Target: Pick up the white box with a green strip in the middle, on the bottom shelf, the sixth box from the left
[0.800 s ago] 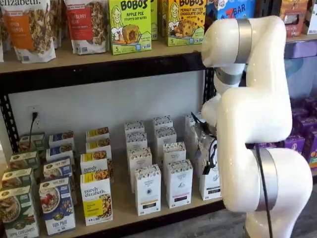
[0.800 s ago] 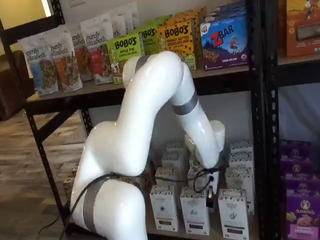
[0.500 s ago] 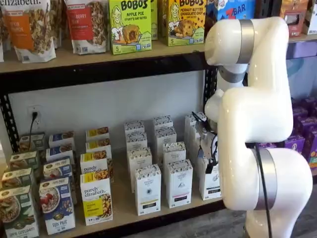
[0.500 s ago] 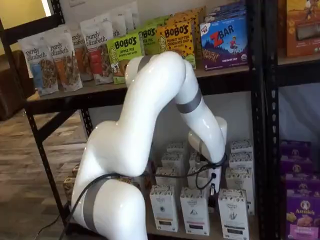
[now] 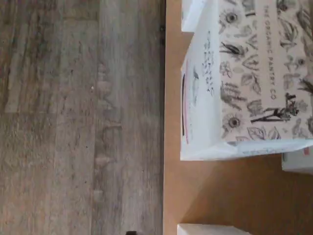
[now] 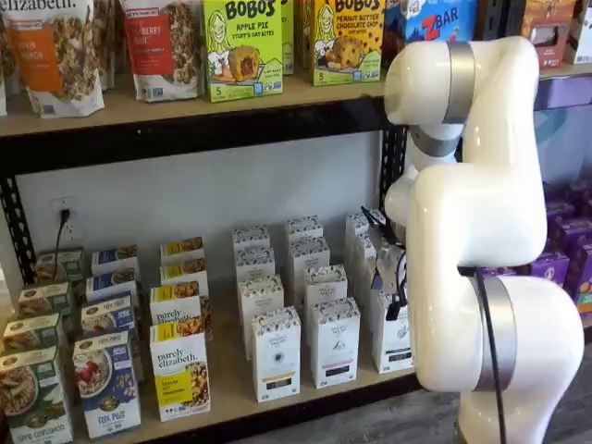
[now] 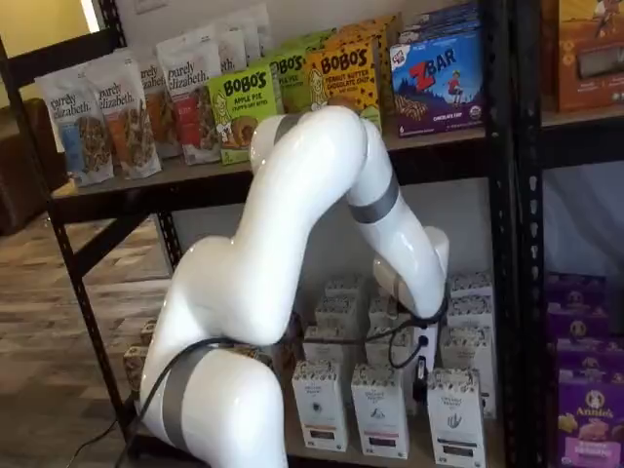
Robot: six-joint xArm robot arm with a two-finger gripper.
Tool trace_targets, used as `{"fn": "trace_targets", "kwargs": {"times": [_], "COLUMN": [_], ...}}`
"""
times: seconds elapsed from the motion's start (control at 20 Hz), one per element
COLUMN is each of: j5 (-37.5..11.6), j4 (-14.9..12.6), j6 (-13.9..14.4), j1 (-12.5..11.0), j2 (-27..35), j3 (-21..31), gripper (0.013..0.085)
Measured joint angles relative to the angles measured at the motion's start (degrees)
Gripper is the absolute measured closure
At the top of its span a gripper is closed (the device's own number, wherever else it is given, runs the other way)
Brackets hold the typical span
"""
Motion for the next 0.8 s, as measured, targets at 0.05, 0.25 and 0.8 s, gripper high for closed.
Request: {"fn": "trace_targets", "kwargs": {"times": [0.05,0.25,0.8], "j5": [0.00,0.14,1.43], "j4": [-0.04,-0.03,-6.63], "j6": [-0.03,-0.22,4.89], "j1": [-0.09,-0.37,-1.22], "j2": [0.49,2.31,9.16], "j3": [-0.65,-3.02,-11.55], "gripper": [0.0130,0.0130,0.0130]}}
